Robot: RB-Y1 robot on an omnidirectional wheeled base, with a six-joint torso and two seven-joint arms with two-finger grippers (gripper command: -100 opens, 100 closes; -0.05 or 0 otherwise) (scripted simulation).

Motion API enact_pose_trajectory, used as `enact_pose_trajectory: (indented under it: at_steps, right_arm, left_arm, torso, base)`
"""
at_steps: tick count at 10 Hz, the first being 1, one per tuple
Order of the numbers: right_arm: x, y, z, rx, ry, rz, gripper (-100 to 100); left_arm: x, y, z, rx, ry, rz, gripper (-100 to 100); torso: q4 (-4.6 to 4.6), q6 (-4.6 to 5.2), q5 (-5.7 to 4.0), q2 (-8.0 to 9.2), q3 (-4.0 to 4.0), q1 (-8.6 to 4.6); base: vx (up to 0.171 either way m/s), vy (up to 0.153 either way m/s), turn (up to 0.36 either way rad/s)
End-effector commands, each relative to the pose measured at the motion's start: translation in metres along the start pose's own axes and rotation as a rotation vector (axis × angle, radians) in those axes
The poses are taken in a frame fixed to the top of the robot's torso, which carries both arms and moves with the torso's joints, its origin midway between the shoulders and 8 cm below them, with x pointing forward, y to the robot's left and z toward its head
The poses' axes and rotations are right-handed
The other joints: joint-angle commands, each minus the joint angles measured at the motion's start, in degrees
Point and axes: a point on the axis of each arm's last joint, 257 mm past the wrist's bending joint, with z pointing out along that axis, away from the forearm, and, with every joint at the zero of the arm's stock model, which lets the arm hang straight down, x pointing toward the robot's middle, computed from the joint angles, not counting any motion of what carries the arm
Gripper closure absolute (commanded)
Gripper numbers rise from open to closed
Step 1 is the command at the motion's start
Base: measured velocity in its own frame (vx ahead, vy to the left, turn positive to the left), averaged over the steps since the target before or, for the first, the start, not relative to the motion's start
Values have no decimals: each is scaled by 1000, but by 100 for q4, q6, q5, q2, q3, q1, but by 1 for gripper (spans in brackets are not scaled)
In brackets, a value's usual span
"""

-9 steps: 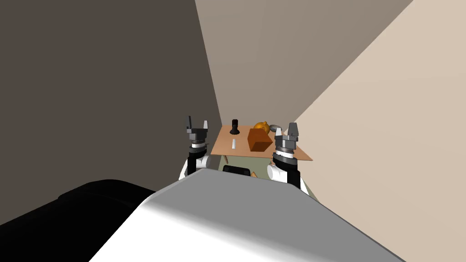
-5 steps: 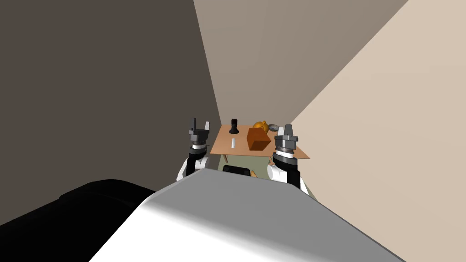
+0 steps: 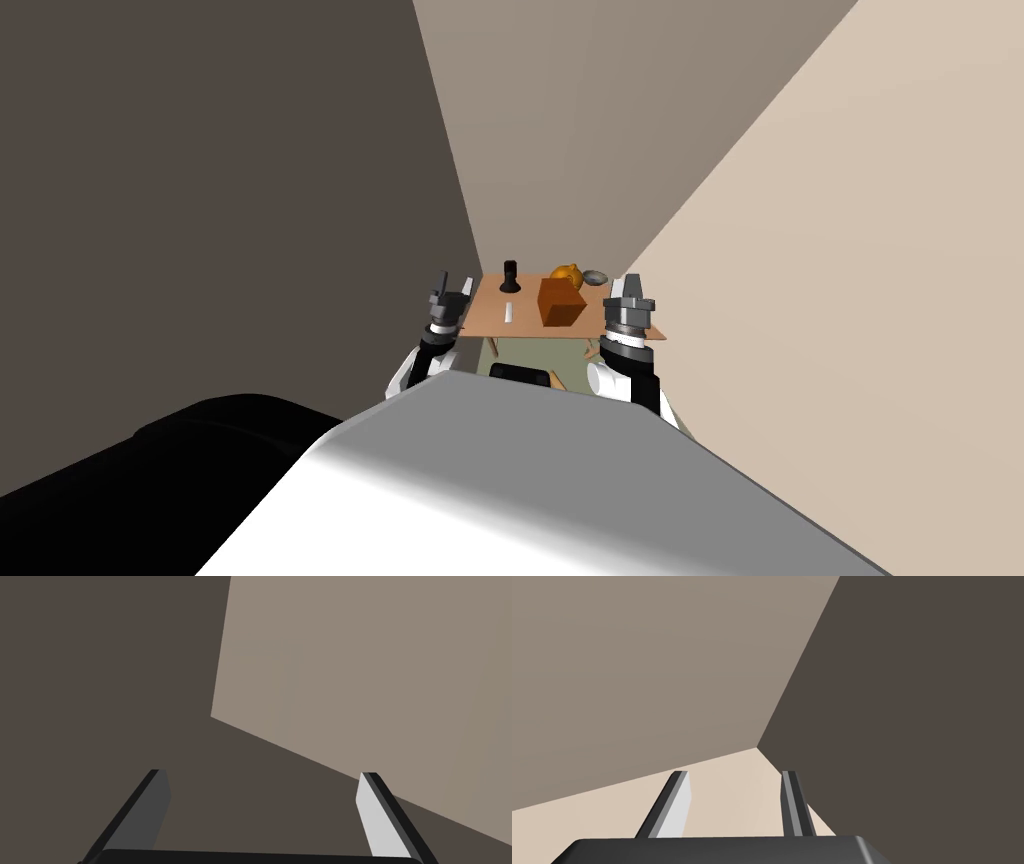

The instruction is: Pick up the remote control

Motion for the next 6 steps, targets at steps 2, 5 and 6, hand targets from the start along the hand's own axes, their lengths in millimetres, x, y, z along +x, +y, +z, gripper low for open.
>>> enact_pose_trajectory:
  at_steps: [2, 5, 6]
  right_arm:
    - [0, 0, 0, 0, 0, 0, 0]
    - [0, 0, 0, 0, 0, 0, 0]
    - [0, 0, 0, 0, 0, 0, 0]
  left_arm:
    - [13, 16, -11, -48, 62, -66, -100]
    - [28, 42, -32, -128, 126, -154, -100]
    - [35, 57, -45, -178, 155, -201, -100]
  torso:
    - [0, -2, -1, -2, 0, 0]
    - [1, 0, -2, 2, 2, -10]
    - [1, -1, -2, -1, 0, -6]
  base:
    - [-28, -24, -116]
    - [-42, -47, -185]
    - [-24, -40, -164]
